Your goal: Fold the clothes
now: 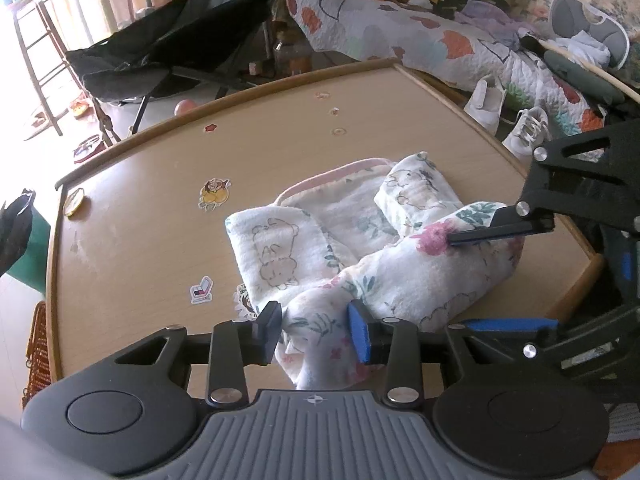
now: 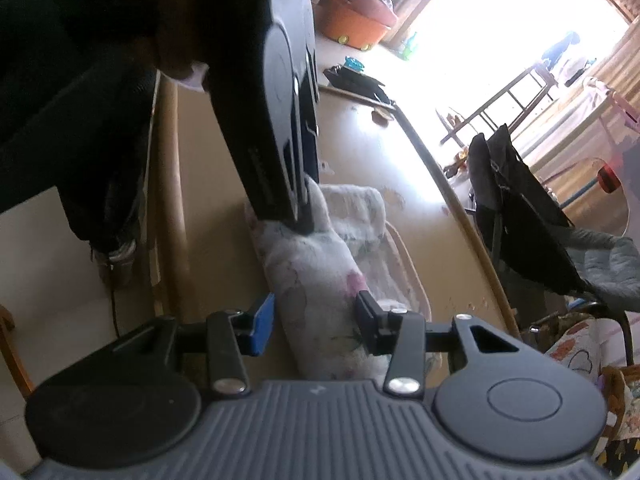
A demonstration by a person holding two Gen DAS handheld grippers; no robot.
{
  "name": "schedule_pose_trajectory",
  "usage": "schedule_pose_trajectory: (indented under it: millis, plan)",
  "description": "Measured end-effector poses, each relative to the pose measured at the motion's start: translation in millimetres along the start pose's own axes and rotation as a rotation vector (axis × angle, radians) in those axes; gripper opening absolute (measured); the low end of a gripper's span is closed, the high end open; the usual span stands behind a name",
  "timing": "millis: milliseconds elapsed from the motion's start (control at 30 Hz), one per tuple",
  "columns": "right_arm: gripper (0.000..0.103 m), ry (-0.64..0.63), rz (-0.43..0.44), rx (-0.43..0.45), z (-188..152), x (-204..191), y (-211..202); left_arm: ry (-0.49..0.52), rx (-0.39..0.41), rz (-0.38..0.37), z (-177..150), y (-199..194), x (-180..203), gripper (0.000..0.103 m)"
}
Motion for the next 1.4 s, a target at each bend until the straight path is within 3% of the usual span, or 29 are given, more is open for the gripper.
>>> schedule_pose_trajectory:
  millis: [233, 500, 700, 933, 1133, 1267, 1400]
  plan:
    - [0.044, 0.019, 0.007, -0.02, -6, 1, 16, -0.003, -0.002, 0.019, 0, 0, -2, 0.049]
    - [0.045, 0.068, 0.026, 0.002, -11, 4, 18, -0.033, -0.007, 0.012, 1, 2, -5, 0.05]
    - [0.045, 0.1, 0.047, 0.011, -12, 7, 18, 0.024, 0.027, 0.049, 4, -4, -2, 0.054]
    - [0.041, 0.107, 0.086, 0.008, -15, 13, 17, 0.212, 0.199, 0.097, -1, -41, 1, 0.055]
    - [0.041, 0.127, 0.128, 0.024, -16, 19, 15, 0.461, 0.349, 0.102, -13, -66, 12, 0.057]
    - [0.041, 0.172, 0.186, 0.045, -16, 31, 15, 0.579, 0.403, 0.072, -14, -71, 24, 0.057]
    - [0.041, 0.225, 0.267, 0.057, -17, 41, 13, 0.72, 0.44, 0.095, -13, -68, 37, 0.057]
Point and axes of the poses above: each gripper's, at about its wrist camera, not at the fingertips, and y roughly the way its jaws point, x to its right, z to its top, the point moved 7 cm from there along y, roughly the way its jaws point, and after that the axes turned 15 degrees about z, right-handed, at the moved point
